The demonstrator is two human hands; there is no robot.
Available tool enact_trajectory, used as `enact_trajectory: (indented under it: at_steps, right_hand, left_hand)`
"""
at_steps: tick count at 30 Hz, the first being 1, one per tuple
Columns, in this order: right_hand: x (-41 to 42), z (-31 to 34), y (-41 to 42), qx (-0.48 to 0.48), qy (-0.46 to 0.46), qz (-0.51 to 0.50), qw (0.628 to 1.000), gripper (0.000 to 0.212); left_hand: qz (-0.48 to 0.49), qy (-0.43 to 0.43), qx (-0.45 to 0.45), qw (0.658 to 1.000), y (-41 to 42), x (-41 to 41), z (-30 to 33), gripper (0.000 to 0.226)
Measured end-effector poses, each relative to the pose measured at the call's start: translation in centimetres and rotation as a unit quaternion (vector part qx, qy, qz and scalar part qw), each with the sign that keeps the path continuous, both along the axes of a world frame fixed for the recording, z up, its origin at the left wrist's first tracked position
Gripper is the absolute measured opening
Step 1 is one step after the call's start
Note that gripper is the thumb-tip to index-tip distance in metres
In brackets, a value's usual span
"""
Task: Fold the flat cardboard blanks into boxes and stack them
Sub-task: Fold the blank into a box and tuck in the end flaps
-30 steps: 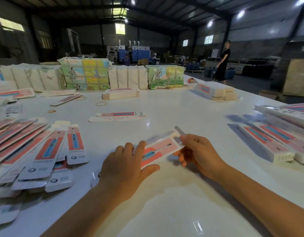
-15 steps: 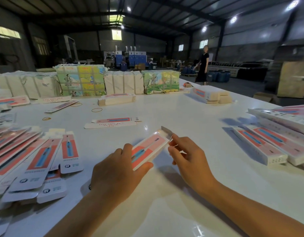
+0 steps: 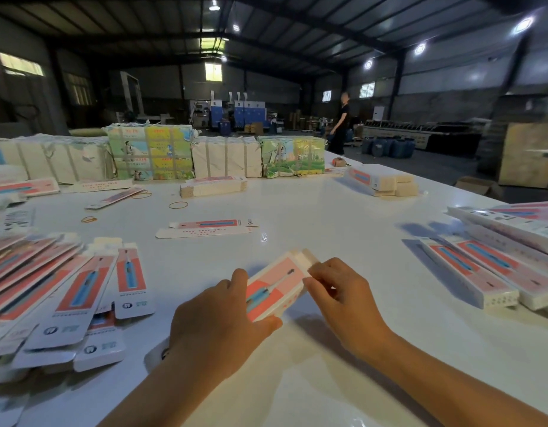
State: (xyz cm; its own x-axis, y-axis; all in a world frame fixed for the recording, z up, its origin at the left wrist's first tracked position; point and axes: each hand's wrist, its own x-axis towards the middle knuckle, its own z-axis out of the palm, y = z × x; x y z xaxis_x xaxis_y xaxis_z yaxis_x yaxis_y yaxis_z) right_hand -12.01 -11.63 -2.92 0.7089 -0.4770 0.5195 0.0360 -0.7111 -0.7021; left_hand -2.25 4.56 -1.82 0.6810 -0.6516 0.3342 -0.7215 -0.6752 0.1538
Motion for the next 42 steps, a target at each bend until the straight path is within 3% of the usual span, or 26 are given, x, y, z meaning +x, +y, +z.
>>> enact_trajectory:
  at_steps: [2, 5, 7, 9, 15, 19, 21, 23, 24, 26, 27, 28, 29, 30, 31, 32, 33, 35, 36, 38, 39, 42]
  right_hand:
    - [0.2, 0.2, 0.2, 0.040, -0.001, 0.001, 0.999, 0.022]
    - [0.6, 0.4, 0.0, 0.160, 0.022, 0.023, 0.987, 0.046]
    - [0.7, 0.3, -0.3, 0.184, 0.046, 0.039, 0.981, 0.043]
    - [0.7, 0.3, -0.5, 0.139, 0.047, 0.042, 0.988, 0.027]
    - [0.4, 0.2, -0.2, 0.008, 0.042, 0.029, 0.999, 0.038]
    - [0.3, 0.1, -0.6, -0.029, 0.081, 0.057, 0.995, 0.023]
    - [0.1, 0.2, -0.9, -0.113, 0.075, 0.018, 0.991, 0.015]
    - [0.2, 0.2, -1.1, -0.162, 0.029, -0.049, 0.985, 0.033]
    - [0.3, 0.3, -1.2, -0.110, 0.006, -0.062, 0.992, 0.052]
    - [0.7, 0.7, -1.5, 0.177, -0.002, -0.008, 0.984, 0.083]
    - [0.7, 0.9, -1.8, 0.352, -0.001, 0.068, 0.934, 0.084]
    - [0.7, 1.0, -2.0, 0.498, 0.007, 0.142, 0.855, 0.073]
    - [0.7, 1.2, -2.1, 0.556, 0.026, 0.177, 0.812, 0.055]
    - [0.7, 1.0, -1.9, 0.540, 0.052, 0.176, 0.821, 0.036]
    - [0.6, 0.7, -1.7, 0.476, 0.067, 0.147, 0.865, 0.018]
    - [0.7, 0.2, -1.4, 0.345, 0.077, 0.112, 0.929, 0.009]
    - [0.6, -0.2, -1.1, 0.176, 0.090, 0.066, 0.978, 0.016]
    - [0.5, -0.7, -0.3, -0.082, 0.104, 0.019, 0.991, 0.018]
    - [0.5, -0.8, 0.2, -0.124, 0.107, 0.017, 0.986, 0.019]
    - [0.5, -1.0, 0.7, -0.104, 0.124, 0.036, 0.986, 0.040]
    - [0.5, -0.8, 0.8, -0.051, 0.113, 0.057, 0.991, 0.048]
    - [0.4, -0.1, 0.6, 0.177, 0.030, 0.128, 0.975, 0.039]
  left_hand:
    - [-0.005, -0.020, 0.005, 1.000, 0.0, 0.0, -0.1, 0.062]
    - [-0.019, -0.040, 0.014, 0.999, 0.0, -0.2, -0.2, 0.066]
    - [-0.030, -0.063, 0.026, 0.997, -0.1, -0.4, -0.4, 0.066]
    - [-0.037, -0.067, 0.036, 0.996, -0.2, -0.5, -0.5, 0.066]
    - [-0.045, -0.066, 0.039, 0.996, -0.3, -0.5, -0.5, 0.067]
    - [-0.049, -0.055, 0.044, 0.996, -0.3, -0.6, -0.3, 0.068]
    - [-0.051, -0.042, 0.035, 0.997, -0.1, -0.5, -0.3, 0.067]
    - [-0.050, -0.018, 0.019, 0.998, 0.1, -0.3, -0.1, 0.066]
    - [-0.049, -0.002, 0.011, 0.999, 0.2, -0.3, 0.0, 0.067]
    - [-0.050, 0.029, 0.000, 0.998, 0.3, -0.6, 0.2, 0.071]
    - [-0.052, 0.042, -0.001, 0.998, 0.3, -0.8, 0.2, 0.071]
    - [-0.054, 0.049, 0.002, 0.997, 0.1, -1.0, 0.3, 0.072]
    - [-0.055, 0.050, 0.007, 0.997, 0.0, -1.1, 0.2, 0.075]
    - [-0.057, 0.044, 0.012, 0.997, -0.1, -1.2, 0.1, 0.077]
    - [-0.058, 0.033, 0.020, 0.998, -0.3, -1.2, -0.2, 0.077]
    - [-0.057, 0.019, 0.028, 0.998, -0.4, -1.2, -0.4, 0.075]
    - [-0.056, 0.003, 0.033, 0.998, -0.6, -1.2, -0.7, 0.072]
    - [-0.060, -0.025, 0.026, 0.998, -0.8, -1.2, -1.2, 0.069]
    - [-0.061, -0.035, 0.024, 0.997, -0.9, -1.2, -1.5, 0.069]
    - [-0.056, -0.053, 0.017, 0.997, -0.9, -1.2, -1.8, 0.067]
    - [-0.053, -0.067, 0.017, 0.996, -0.9, -1.2, -1.8, 0.065]
    - [-0.051, -0.116, 0.008, 0.992, -0.7, -1.0, -1.6, 0.065]
